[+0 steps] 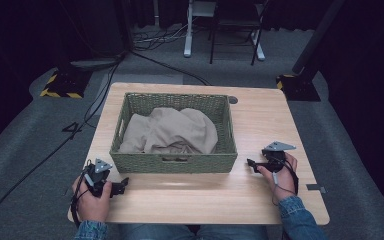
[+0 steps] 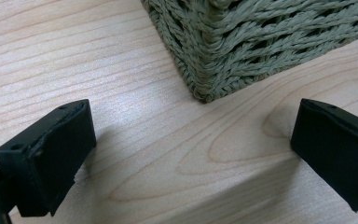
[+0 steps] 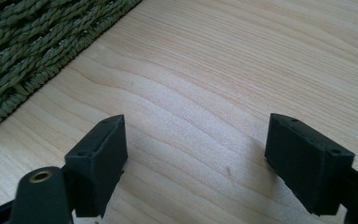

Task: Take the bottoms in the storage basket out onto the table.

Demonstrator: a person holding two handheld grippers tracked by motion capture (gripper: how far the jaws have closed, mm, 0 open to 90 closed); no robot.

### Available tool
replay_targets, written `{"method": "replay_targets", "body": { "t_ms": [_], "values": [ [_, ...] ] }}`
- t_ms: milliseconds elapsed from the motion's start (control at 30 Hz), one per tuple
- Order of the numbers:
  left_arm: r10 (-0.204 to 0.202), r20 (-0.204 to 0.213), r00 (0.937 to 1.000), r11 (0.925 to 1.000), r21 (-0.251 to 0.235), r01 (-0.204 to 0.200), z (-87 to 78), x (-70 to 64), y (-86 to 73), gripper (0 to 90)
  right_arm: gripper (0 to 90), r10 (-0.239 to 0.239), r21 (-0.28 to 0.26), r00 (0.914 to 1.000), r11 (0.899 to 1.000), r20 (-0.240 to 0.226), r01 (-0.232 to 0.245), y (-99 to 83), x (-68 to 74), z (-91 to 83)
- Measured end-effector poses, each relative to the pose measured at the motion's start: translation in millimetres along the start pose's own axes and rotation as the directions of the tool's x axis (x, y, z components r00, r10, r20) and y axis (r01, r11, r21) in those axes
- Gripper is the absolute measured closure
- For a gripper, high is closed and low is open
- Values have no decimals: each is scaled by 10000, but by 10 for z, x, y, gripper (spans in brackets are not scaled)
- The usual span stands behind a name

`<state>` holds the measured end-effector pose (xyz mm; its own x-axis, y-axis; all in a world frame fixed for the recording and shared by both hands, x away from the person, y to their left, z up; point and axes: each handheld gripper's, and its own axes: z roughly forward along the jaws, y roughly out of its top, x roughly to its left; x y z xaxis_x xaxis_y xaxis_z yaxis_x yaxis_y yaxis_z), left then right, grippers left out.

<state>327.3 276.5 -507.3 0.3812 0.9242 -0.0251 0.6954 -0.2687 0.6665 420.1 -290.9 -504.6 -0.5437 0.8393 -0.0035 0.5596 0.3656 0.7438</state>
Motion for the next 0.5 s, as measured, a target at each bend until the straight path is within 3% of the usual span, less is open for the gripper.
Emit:
{"method": "replay_targets", "body": {
  "t_ms": [233,500],
  "values": [
    [101,66,9999,9999,-1,-101,4,6,4,2,206,33,66,10000,10000,-12,-33,20,13,13],
    [108,71,9999,9999,-11,-108,9,9,9,2,229,-96,-33,9980,10000,-621,94,175,22,-81]
  ]
}}
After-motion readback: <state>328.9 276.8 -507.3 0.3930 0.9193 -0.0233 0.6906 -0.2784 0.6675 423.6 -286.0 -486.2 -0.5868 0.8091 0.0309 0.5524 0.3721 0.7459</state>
